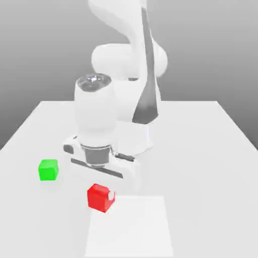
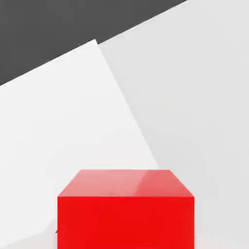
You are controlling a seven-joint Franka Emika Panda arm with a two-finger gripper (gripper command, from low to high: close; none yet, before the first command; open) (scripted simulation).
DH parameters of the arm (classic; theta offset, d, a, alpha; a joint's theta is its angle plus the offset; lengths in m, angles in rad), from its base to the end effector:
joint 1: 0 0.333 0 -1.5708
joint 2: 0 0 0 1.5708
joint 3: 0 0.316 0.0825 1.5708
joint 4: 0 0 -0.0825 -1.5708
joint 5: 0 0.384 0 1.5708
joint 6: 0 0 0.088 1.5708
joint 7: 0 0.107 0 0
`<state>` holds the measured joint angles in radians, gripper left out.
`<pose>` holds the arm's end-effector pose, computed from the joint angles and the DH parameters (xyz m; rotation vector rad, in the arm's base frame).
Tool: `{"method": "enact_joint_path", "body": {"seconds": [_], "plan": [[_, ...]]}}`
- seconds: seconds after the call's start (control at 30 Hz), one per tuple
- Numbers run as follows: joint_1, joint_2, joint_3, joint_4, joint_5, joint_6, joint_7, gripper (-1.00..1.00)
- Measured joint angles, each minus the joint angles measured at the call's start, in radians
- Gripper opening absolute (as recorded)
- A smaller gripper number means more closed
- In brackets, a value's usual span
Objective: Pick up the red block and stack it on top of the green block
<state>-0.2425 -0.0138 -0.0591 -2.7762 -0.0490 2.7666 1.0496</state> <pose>0.3686 -0.1124 0.2173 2.4841 -1.8995 0.0159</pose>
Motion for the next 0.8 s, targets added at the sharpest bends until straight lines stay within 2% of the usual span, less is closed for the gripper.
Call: {"method": "enact_joint_path", "body": {"seconds": [0.27, 0.53, 0.67, 0.8], "plan": [[-0.194, -0.151, -0.139, -0.081, -0.125, -0.061, -0.108, -1.0], [-0.373, -0.276, -0.303, -0.168, -0.189, -0.102, -0.26, -1.0], [-0.355, -0.214, -0.346, -0.173, -0.148, -0.037, -0.311, -1.0], [-0.311, -0.106, -0.371, -0.171, -0.066, 0.068, -0.369, -1.0]]}}
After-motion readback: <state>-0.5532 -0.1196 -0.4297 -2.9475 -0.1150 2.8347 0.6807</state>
